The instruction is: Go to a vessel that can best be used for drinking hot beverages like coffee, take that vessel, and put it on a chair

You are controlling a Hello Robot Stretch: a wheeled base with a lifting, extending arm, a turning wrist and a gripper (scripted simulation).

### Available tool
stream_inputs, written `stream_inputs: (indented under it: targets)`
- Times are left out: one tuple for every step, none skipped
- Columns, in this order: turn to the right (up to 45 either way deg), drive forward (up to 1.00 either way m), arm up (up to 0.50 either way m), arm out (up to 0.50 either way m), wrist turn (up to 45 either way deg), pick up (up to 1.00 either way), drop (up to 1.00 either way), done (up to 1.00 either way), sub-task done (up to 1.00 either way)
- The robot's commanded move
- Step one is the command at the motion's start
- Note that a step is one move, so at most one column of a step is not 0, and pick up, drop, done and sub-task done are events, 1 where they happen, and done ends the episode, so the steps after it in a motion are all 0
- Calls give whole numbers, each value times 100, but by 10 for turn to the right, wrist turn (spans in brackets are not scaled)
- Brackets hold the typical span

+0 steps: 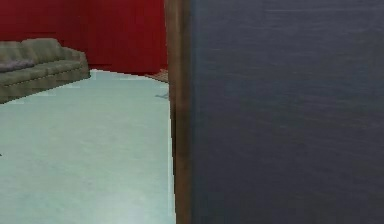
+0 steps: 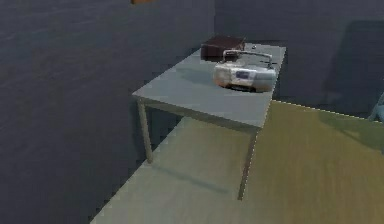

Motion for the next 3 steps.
stream_inputs:
  targets:
    - [0,45,0,0,0,0,0,0,0]
    - [-450,0,0,0,0,0,0,0,0]
    - [-150,0,0,0,0,0,0,0,0]
